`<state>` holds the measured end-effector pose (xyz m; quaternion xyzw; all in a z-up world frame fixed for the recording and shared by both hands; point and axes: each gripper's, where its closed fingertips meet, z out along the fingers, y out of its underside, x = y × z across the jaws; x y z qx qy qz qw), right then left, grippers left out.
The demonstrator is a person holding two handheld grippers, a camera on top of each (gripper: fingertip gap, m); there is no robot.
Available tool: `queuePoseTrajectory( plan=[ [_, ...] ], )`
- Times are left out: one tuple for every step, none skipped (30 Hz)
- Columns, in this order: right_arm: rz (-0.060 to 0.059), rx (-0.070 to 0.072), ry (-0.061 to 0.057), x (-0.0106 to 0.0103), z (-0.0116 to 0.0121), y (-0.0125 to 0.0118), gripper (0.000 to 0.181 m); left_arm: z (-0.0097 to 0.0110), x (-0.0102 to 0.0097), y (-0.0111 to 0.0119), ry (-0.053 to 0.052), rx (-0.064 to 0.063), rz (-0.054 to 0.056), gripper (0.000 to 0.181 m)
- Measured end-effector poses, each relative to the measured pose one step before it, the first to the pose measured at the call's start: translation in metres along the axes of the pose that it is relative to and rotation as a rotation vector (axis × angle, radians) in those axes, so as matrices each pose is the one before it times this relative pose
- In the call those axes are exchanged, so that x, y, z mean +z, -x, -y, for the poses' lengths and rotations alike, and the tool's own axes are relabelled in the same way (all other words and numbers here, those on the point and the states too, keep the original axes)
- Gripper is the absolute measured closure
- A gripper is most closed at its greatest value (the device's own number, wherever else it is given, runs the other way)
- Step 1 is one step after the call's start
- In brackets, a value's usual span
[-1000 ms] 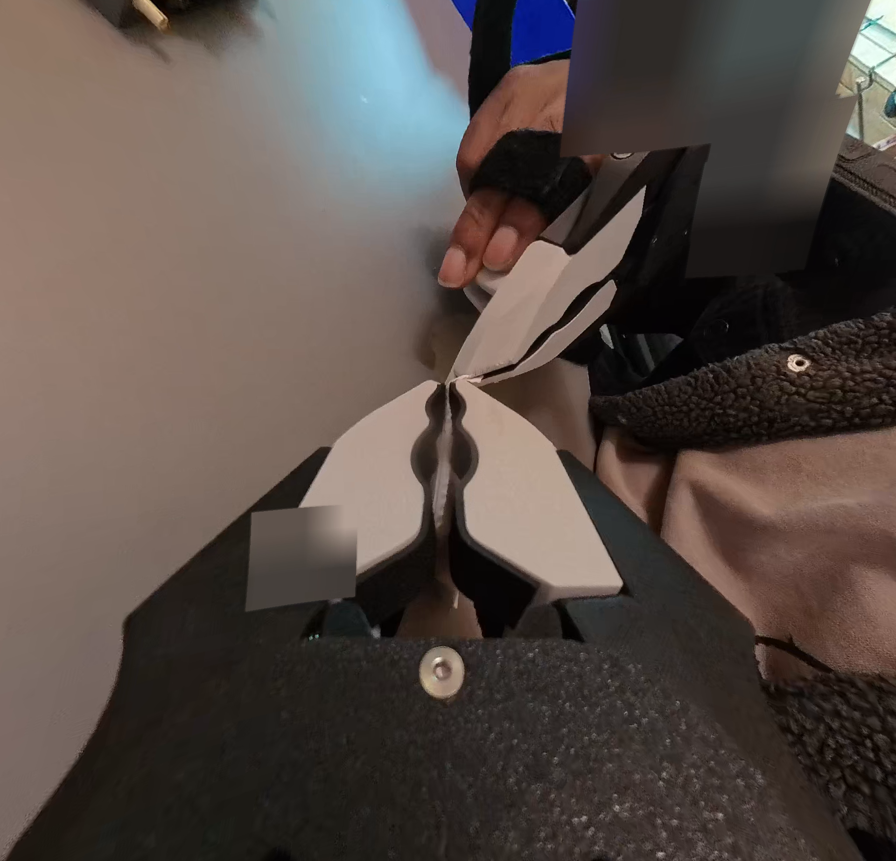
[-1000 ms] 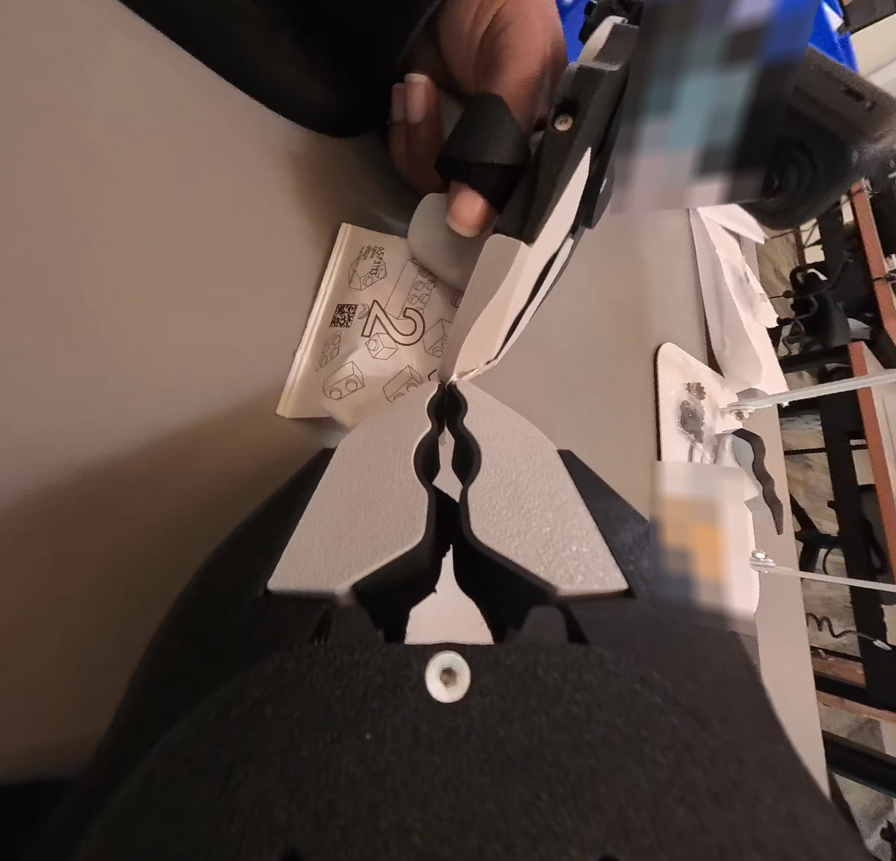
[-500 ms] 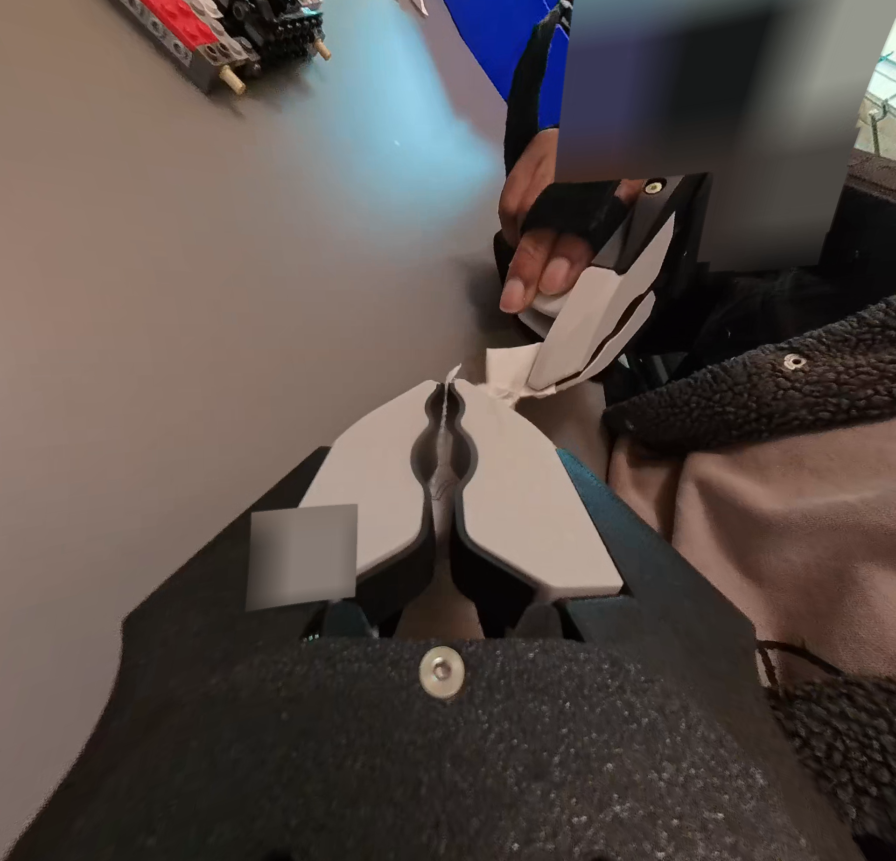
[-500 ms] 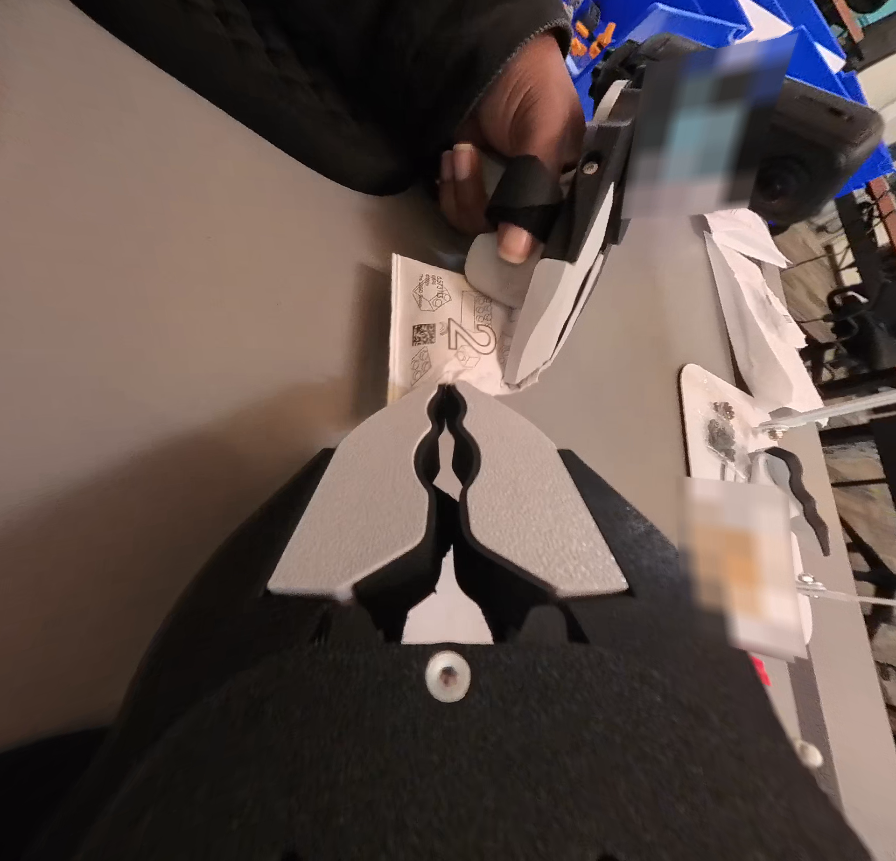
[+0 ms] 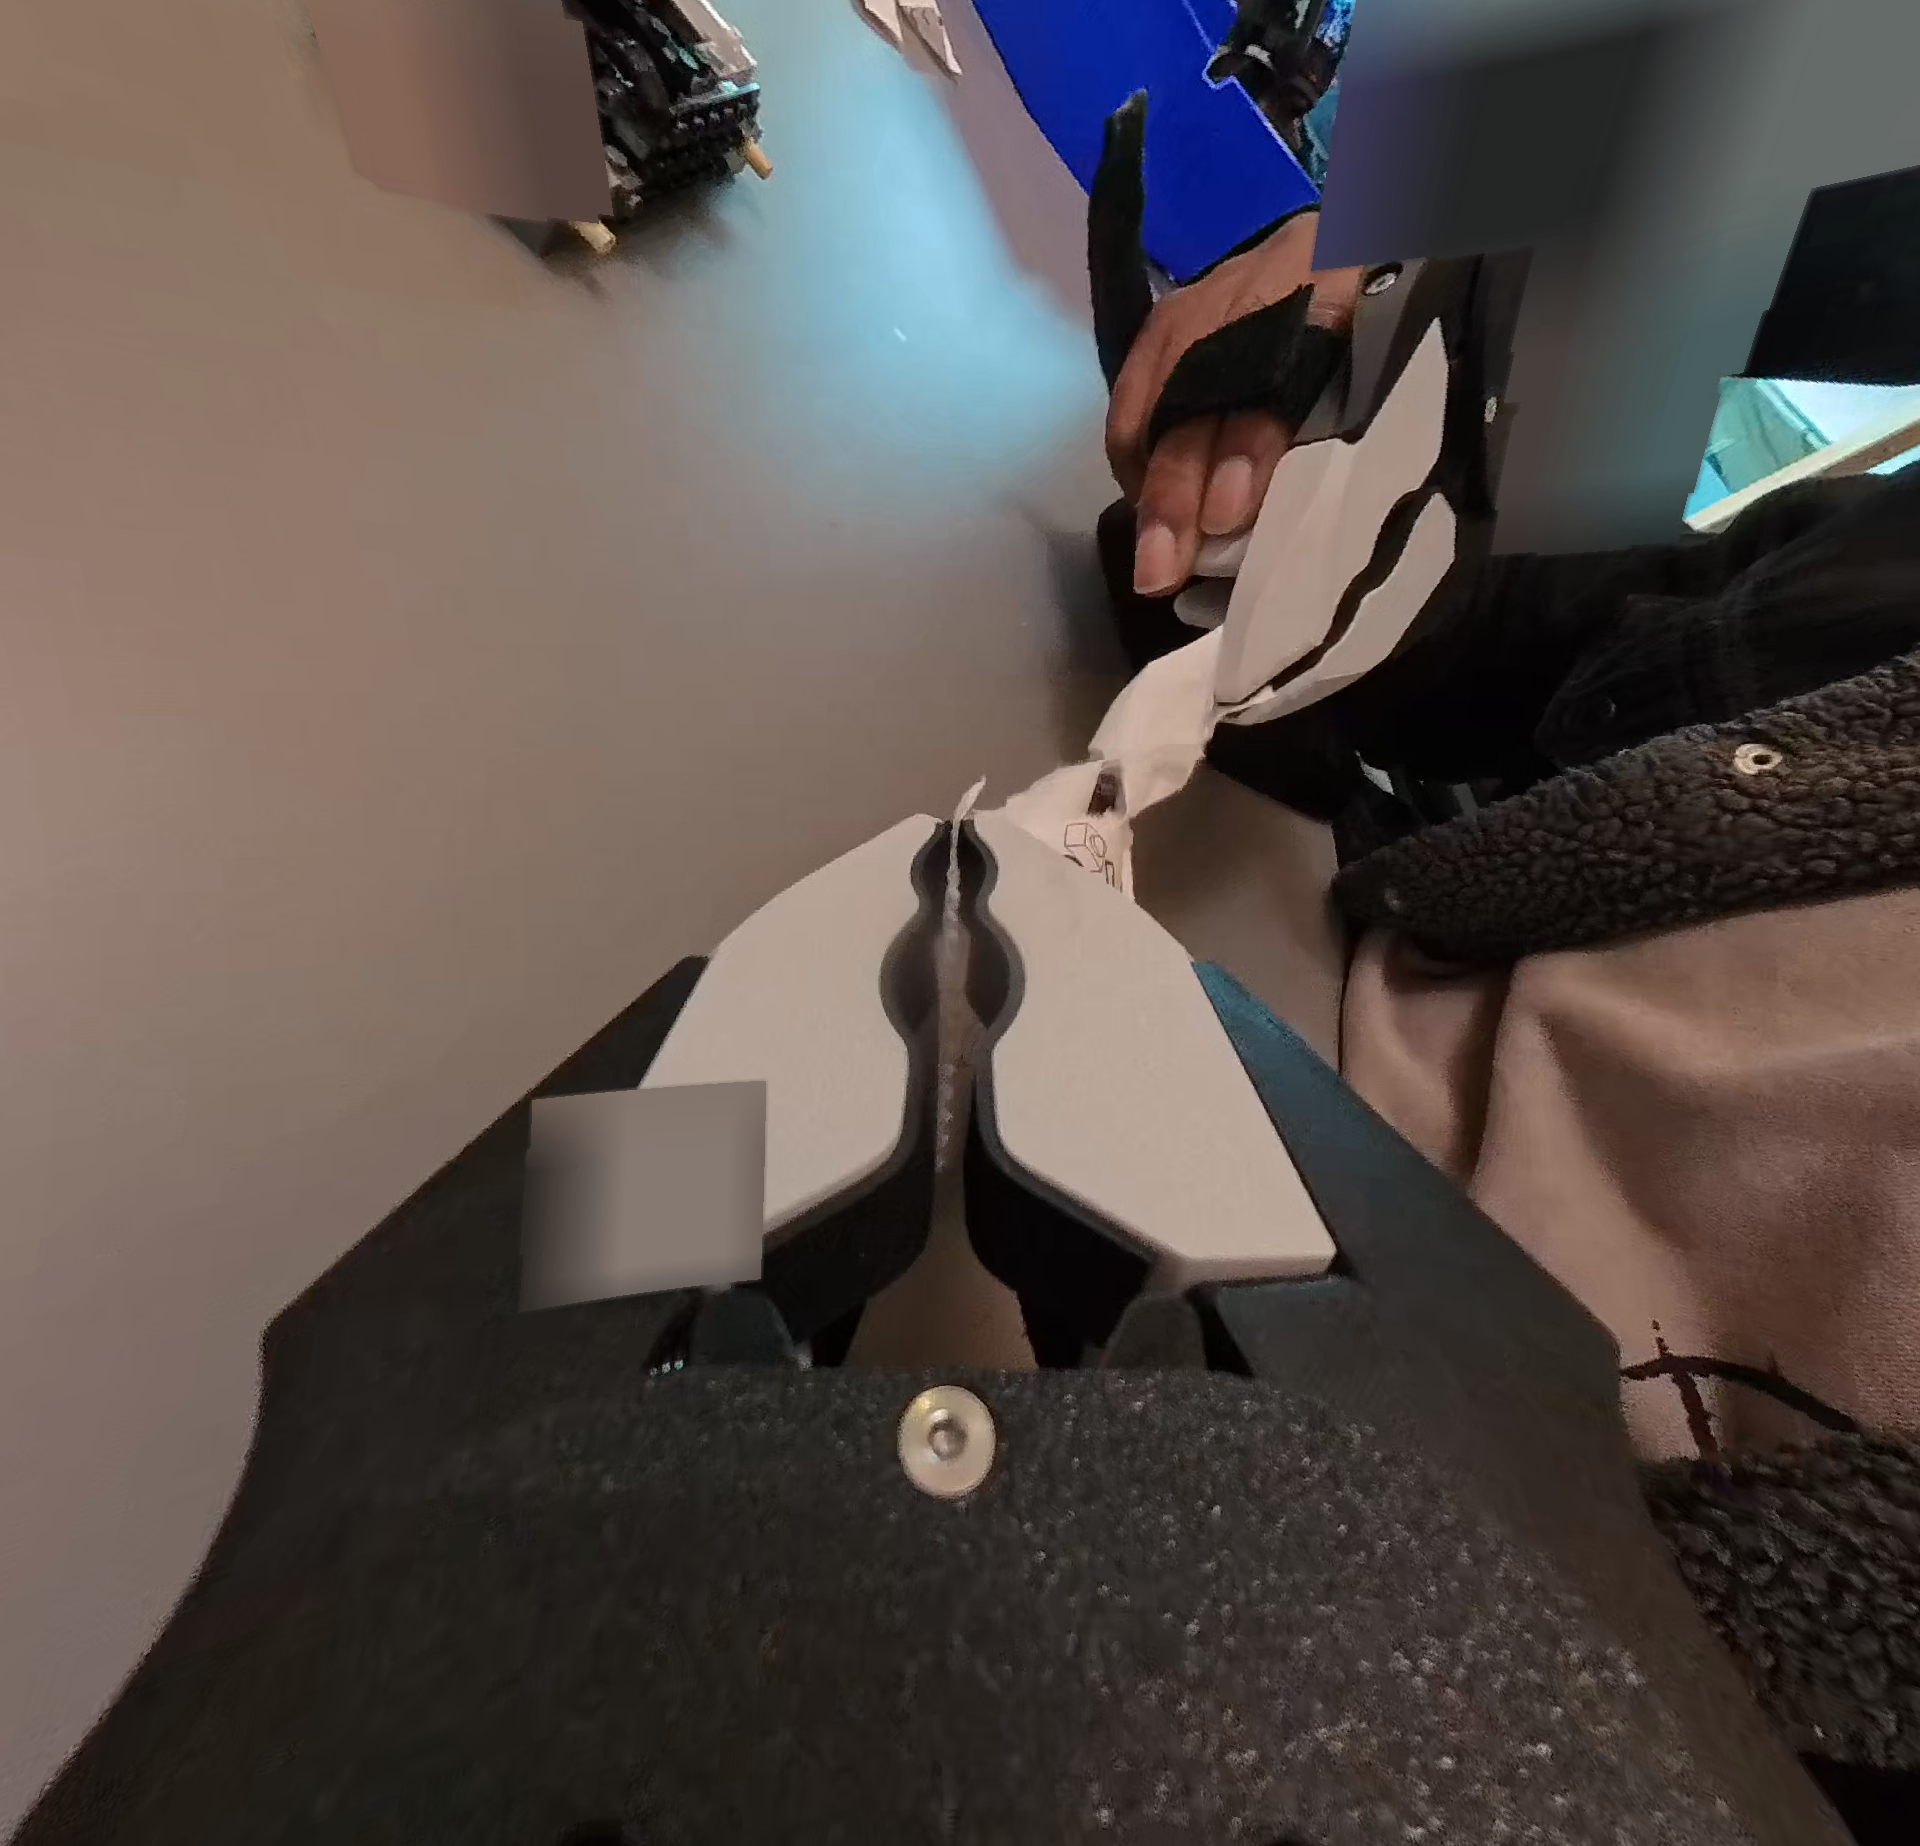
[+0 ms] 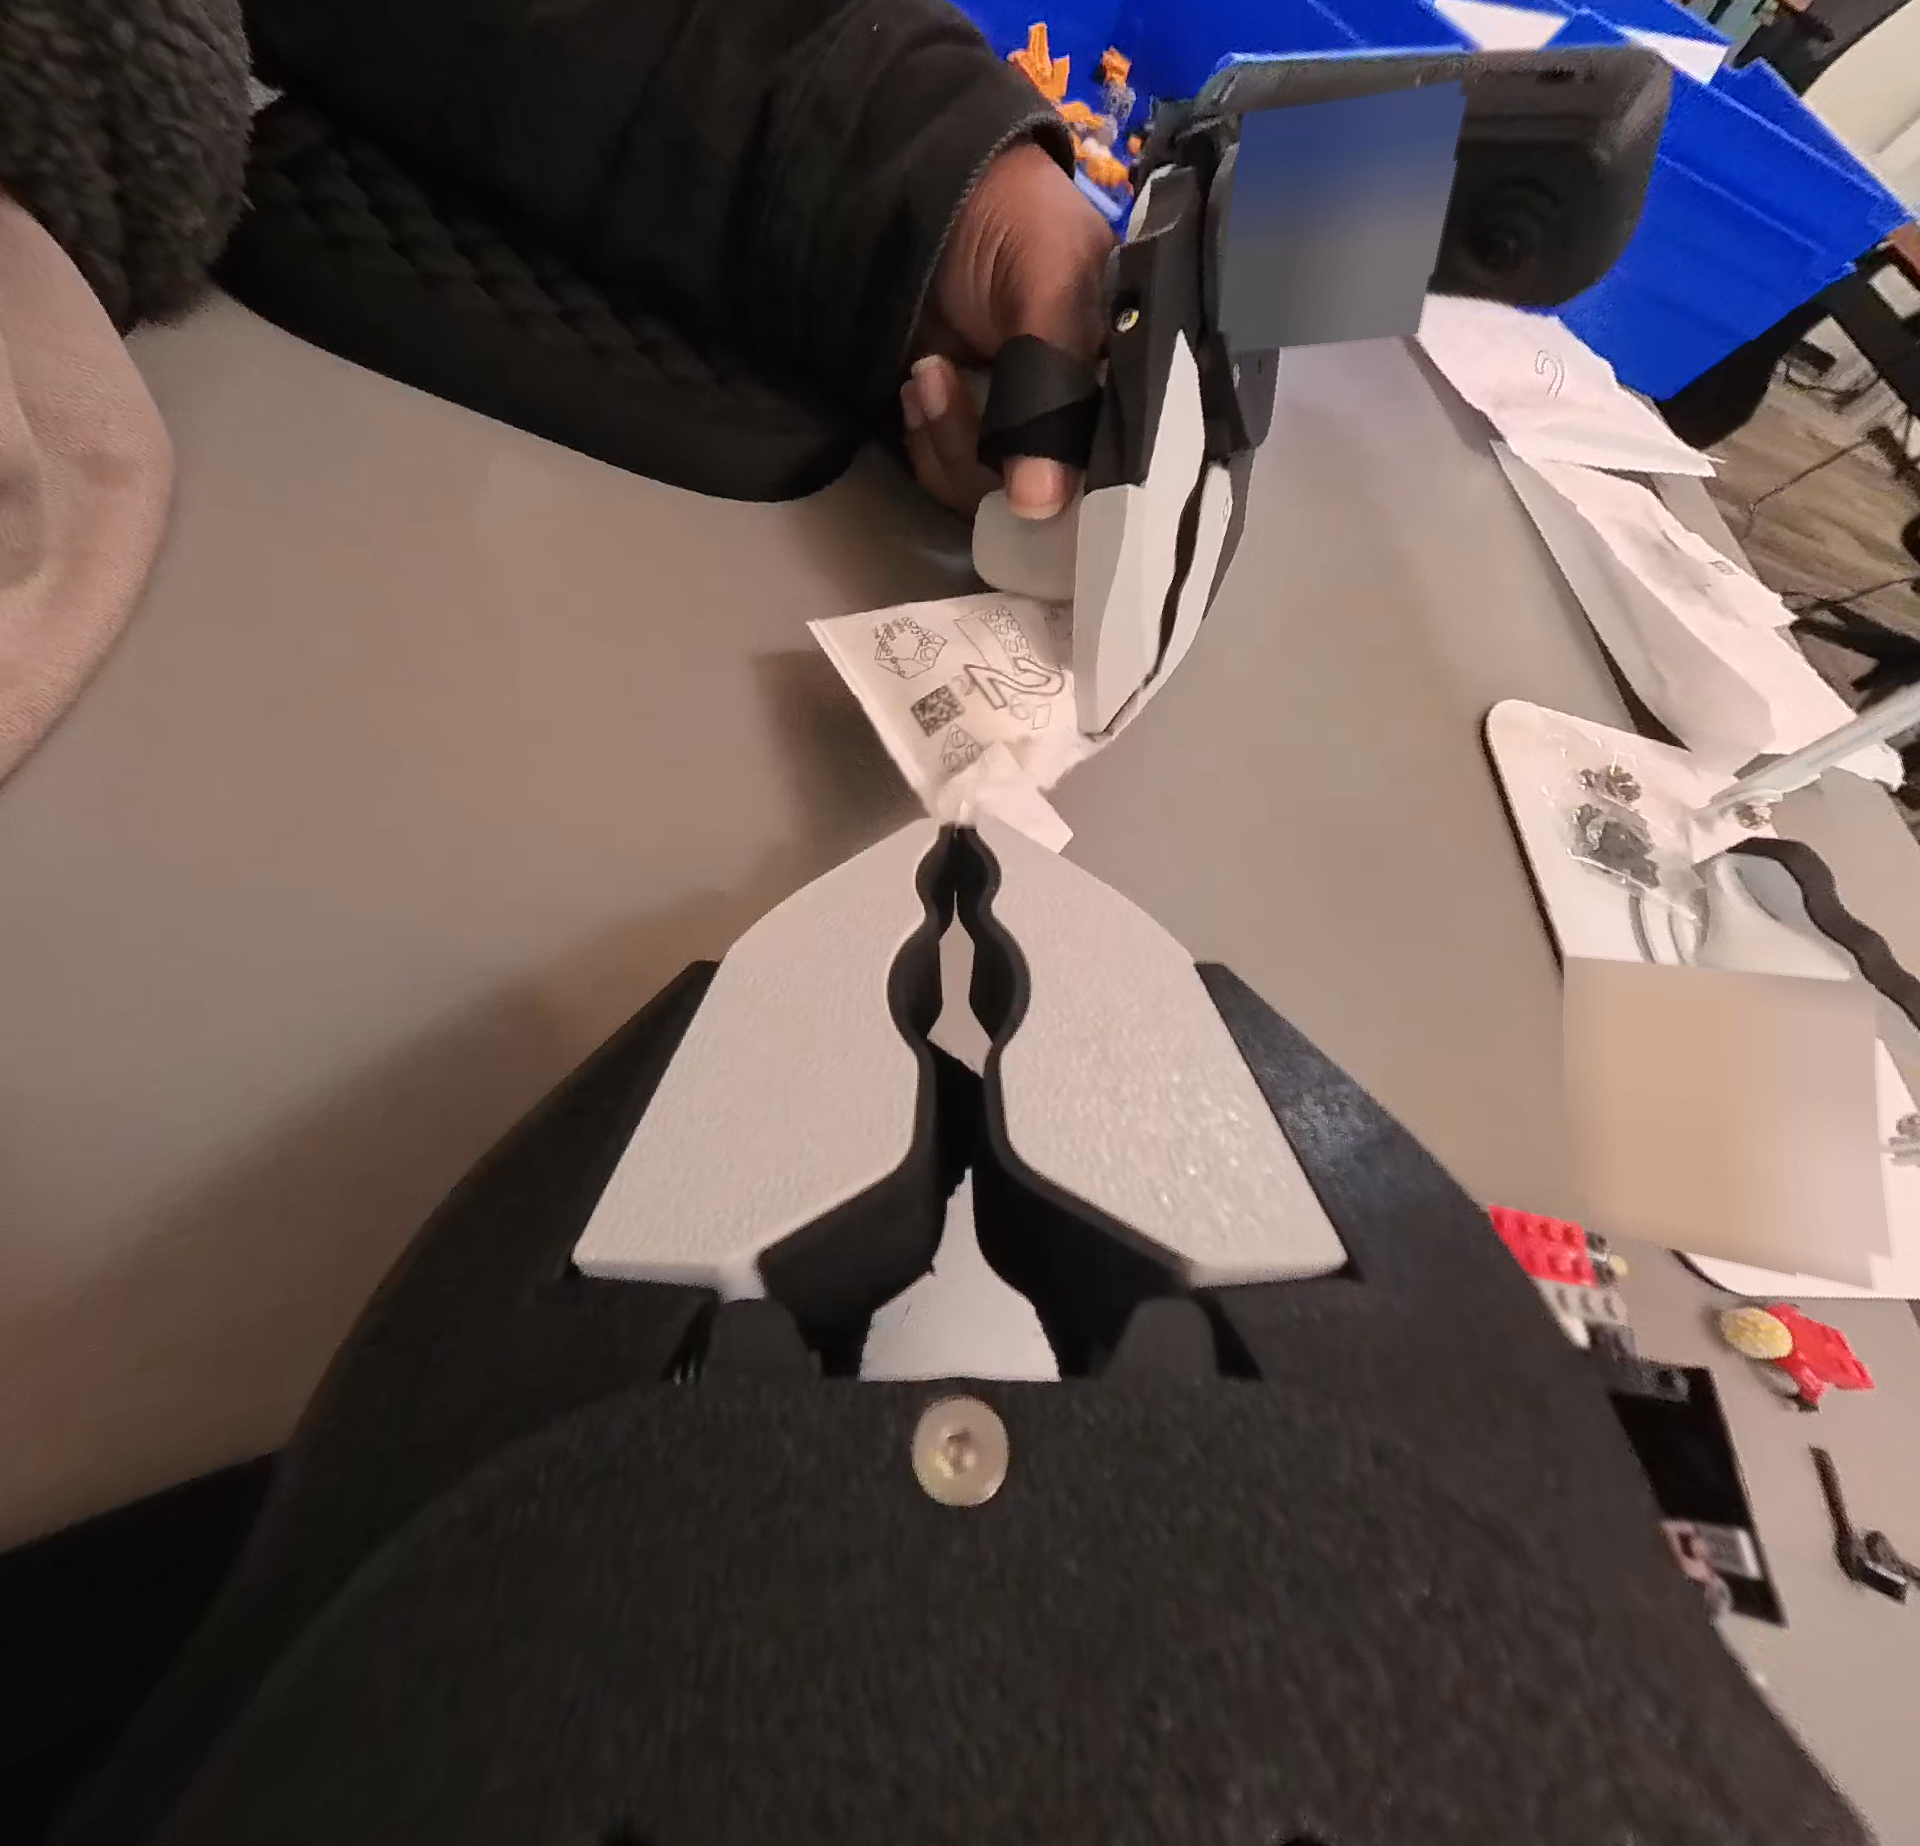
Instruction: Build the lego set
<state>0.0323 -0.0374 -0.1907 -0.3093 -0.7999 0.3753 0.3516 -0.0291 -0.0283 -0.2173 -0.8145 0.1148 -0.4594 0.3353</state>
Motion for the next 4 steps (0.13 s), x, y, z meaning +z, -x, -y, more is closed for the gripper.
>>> queuePoseTrajectory(
  plan=[
    [-0.0038,0.009,-0.0046,-0.00154,-0.00069,0.00053,0.181,-0.00017,0.00012,-0.00005,0.0019,0.003,0.0007,0.181],
    [-0.0006,0.014,-0.0043,-0.0015,-0.00055,0.00037,0.181,-0.00061,0.00089,-0.00068,0.0052,0.0064,0.0005,0.181],
    [-0.0052,0.0068,-0.0028,-0.00122,-0.00052,-0.00046,0.181,-0.00029,0.00052,-0.00053,0.0022,0.0051,0.0006,0.18],
    [-0.0011,0.0065,-0.0048,-0.00104,0.00041,-0.00016,0.181,0.00023,0.00001,-0.00044,-0.001,0.0026,-0.0011,0.18]
  ],
)
